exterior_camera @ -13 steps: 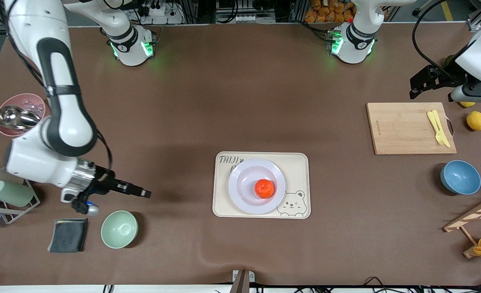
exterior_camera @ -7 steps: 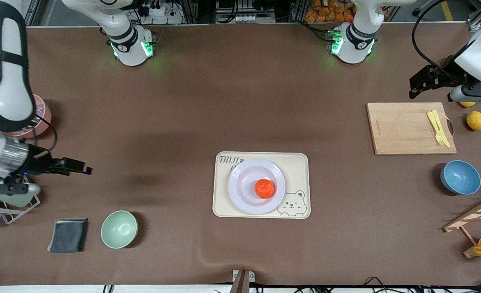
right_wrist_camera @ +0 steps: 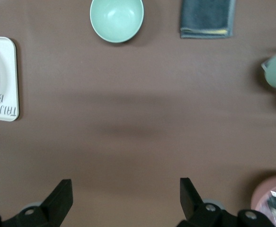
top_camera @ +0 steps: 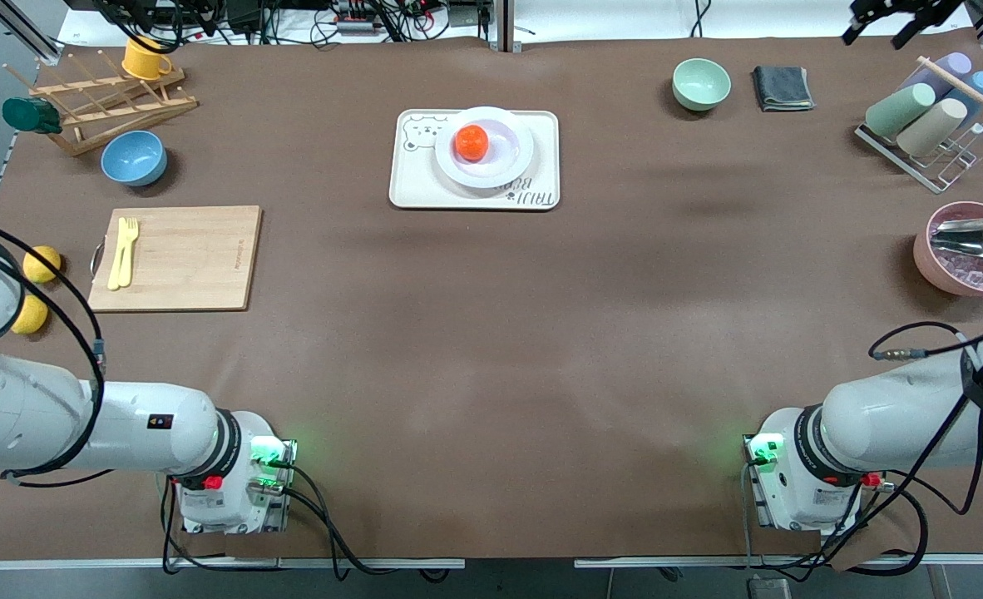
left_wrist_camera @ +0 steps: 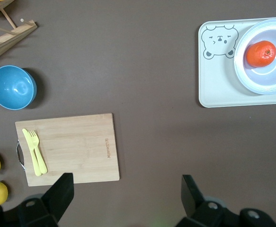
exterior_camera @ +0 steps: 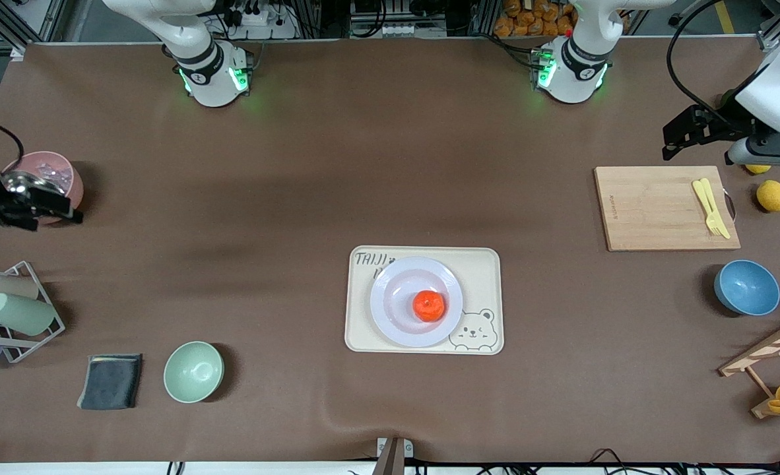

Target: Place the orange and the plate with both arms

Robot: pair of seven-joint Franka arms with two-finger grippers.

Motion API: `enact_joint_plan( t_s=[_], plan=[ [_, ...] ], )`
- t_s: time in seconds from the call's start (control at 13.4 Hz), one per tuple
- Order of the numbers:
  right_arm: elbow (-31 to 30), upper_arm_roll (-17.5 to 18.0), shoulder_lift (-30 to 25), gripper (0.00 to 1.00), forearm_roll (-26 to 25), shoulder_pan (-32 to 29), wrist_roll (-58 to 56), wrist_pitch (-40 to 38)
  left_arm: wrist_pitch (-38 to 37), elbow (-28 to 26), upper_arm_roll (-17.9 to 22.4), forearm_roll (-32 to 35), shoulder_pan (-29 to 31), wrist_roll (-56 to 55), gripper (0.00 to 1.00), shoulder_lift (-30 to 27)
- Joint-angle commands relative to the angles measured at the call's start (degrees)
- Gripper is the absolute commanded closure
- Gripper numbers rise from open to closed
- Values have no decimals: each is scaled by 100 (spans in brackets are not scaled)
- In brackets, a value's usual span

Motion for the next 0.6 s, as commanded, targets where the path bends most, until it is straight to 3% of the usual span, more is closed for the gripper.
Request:
enact_joint_plan(
  t_s=[0.0,0.52],
  plan=[
    [-301,456,-676,0,-384,-434,260,-124,-79,54,-39,106,18,12,0,-1],
    [-557,421,-599,0,-446,-48,937,262,-70,62,-39,106,-17,3,0,-1]
  ],
)
